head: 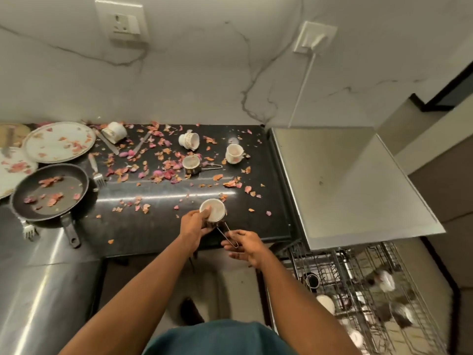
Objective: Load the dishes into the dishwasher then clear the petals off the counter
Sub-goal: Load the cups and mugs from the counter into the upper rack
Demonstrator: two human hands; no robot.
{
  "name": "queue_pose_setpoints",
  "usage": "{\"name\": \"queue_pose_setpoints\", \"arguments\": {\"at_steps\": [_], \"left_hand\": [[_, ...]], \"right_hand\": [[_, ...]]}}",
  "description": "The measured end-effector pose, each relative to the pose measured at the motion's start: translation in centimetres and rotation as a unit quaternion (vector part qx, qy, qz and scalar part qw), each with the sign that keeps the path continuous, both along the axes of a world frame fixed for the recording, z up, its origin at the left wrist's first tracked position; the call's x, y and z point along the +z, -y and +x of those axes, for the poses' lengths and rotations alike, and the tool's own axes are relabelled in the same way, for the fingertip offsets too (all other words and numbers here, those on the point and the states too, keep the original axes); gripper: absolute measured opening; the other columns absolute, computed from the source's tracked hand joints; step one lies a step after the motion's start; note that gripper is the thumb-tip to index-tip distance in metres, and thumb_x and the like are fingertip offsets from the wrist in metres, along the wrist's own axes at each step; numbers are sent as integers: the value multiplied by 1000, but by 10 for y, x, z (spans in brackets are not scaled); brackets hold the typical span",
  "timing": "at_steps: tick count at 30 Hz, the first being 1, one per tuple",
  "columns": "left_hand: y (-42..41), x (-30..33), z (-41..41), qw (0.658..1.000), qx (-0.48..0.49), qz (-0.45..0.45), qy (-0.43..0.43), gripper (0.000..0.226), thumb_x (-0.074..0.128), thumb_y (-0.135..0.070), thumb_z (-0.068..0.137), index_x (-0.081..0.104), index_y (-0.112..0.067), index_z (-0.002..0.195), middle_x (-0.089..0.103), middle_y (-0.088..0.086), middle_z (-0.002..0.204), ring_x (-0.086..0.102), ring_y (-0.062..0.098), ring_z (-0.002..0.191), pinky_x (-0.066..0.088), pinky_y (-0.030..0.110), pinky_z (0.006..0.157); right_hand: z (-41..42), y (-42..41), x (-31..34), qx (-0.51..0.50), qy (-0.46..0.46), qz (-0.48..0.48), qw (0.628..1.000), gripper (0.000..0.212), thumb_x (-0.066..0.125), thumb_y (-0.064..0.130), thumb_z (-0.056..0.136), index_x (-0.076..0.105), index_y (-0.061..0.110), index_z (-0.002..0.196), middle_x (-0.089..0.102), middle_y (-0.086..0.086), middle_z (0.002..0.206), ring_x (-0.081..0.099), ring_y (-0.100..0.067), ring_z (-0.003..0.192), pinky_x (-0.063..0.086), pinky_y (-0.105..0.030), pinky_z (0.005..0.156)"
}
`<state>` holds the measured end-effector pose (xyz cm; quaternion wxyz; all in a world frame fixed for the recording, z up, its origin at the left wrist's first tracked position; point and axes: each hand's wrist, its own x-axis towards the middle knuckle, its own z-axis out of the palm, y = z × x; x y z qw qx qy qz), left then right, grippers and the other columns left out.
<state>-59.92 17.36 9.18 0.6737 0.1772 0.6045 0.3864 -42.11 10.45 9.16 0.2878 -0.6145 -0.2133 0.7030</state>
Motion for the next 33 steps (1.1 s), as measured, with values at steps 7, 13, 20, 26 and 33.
{"name": "queue_pose_setpoints", "arguments": {"at_steps": [7, 13, 20, 26, 33], "left_hand": [[32, 6, 60, 999, -36, 8, -10, 30, 71, -15, 93, 60, 0, 117, 70, 21, 111, 71, 33, 98, 60, 44, 76], [83, -2, 129, 994, -102, 18, -27, 30, 70, -17, 94, 59, -3, 117, 66, 26, 116, 69, 44, 104, 62, 52, 76], [131, -10, 216, 970, -238, 32, -22, 21, 67, -14, 94, 68, -7, 114, 69, 17, 101, 69, 33, 87, 57, 55, 89], [171, -14, 283, 933, -359, 27, -28, 19, 65, -16, 97, 68, -12, 116, 65, 19, 112, 64, 35, 101, 59, 52, 86], [193, -13, 329, 882, -468, 31, -51, 24, 56, -13, 103, 65, -31, 115, 60, 6, 122, 61, 27, 105, 59, 42, 70]], "right_hand": [[62, 46, -12, -53, 4, 50, 997, 11, 61, 11, 102, 69, 6, 106, 73, -9, 79, 51, -5, 53, 44, -16, 51], [127, 113, -31, -109, 10, 51, 993, 14, 63, 7, 101, 70, -1, 110, 71, -9, 75, 49, -5, 51, 41, -15, 48], [202, 199, -43, -202, 12, 47, 978, 11, 63, 7, 101, 74, 6, 102, 73, -12, 83, 53, -7, 56, 44, -16, 52], [243, 267, -46, -301, 16, 43, 953, 13, 60, 2, 101, 73, 2, 101, 70, -16, 82, 54, -9, 55, 44, -18, 51], [260, 315, -45, -382, 20, 41, 923, 18, 61, 2, 101, 71, -8, 112, 71, -19, 85, 55, -16, 62, 49, -22, 55]]}}
